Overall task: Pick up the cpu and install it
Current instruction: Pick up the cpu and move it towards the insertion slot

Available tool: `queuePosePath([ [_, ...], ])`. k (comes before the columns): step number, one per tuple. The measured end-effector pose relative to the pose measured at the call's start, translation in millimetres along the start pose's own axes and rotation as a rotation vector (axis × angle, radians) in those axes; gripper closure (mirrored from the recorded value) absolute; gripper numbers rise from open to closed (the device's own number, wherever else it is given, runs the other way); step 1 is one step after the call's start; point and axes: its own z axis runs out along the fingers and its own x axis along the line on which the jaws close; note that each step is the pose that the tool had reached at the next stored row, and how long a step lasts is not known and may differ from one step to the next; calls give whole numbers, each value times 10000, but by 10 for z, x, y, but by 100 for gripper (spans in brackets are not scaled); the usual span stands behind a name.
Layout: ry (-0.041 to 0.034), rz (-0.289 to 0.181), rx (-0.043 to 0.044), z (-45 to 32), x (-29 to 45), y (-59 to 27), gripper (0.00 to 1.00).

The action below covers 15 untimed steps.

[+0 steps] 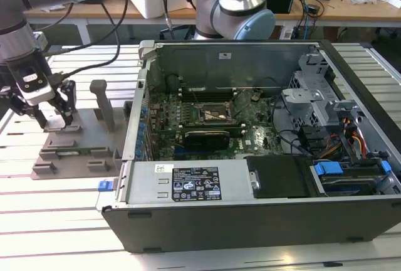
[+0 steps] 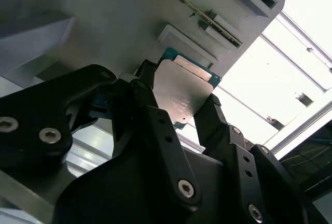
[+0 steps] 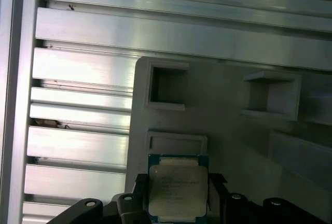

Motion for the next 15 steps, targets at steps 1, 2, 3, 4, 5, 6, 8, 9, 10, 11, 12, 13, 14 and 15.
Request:
queuePosePath([
  [1,0,0,0,-14,0,0,45],
  [2,0,0,0,-30,-1,-1,45],
  [3,0,0,0,-45,-1,-2,45],
  [4,1,0,0,-55,-1,-2,45],
  [5,1,1,0,-72,-1,-2,45],
  [6,1,1,0,-95,-2,-3,45],
  [8,0,0,0,-124,-3,-4,45],
  [9,0,0,0,-134,-3,-5,45],
  [10,0,0,0,-149,-3,-5,45],
  [11,0,0,0,-159,-3,-6,45],
  [12,0,1,0,-168,-3,-6,45],
  [13,0,0,0,-177,-4,-7,45],
  [14,0,0,0,-184,-4,-7,45],
  [15,0,1,0,-195,-4,-7,45],
])
